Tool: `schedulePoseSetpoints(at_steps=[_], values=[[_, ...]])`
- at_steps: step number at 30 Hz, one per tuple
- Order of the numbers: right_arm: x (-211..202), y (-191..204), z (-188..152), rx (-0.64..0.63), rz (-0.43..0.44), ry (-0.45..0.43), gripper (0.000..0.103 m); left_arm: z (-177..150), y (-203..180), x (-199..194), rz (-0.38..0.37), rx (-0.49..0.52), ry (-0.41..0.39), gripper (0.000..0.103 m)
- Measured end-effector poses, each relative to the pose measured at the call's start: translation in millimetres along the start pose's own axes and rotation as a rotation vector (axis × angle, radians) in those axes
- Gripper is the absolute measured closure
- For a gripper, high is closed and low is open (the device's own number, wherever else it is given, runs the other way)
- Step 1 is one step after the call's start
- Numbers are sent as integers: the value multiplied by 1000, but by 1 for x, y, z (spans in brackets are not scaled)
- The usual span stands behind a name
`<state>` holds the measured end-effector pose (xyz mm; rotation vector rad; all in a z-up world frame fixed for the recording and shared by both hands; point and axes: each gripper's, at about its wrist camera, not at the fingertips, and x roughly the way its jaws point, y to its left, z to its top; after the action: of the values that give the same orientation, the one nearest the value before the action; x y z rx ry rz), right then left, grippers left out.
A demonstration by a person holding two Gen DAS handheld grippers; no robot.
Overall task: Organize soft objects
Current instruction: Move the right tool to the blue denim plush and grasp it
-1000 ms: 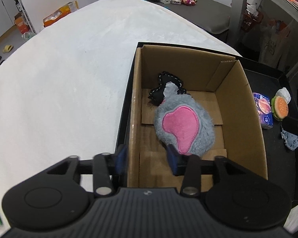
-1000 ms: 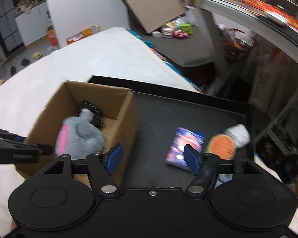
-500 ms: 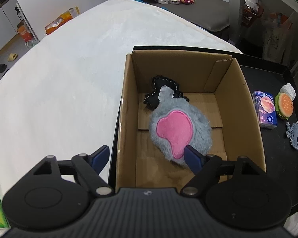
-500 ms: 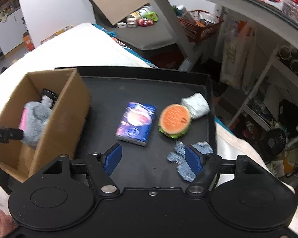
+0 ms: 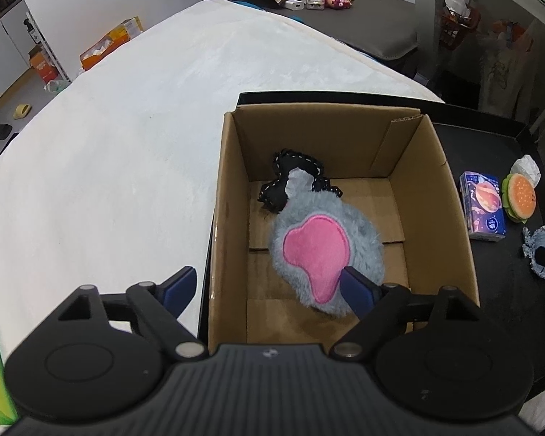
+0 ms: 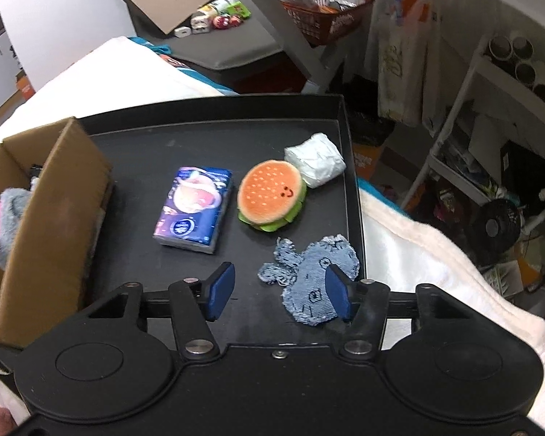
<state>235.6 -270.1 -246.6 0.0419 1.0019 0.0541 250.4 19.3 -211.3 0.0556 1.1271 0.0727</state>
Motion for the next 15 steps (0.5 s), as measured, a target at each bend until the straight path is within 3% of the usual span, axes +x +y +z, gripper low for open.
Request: schedulePoseSetpoints(at_steps=[11,13,15], values=[[30,-3,-5,21,-68,66,52,-4,-2,5,-30,22,22,18],[31,0,-5,6,-87,69,55,-5,-2,5,-31,22,18,18],[30,2,-5,-6,-114,70,68,-6,-2,4,-32,20,15,18]])
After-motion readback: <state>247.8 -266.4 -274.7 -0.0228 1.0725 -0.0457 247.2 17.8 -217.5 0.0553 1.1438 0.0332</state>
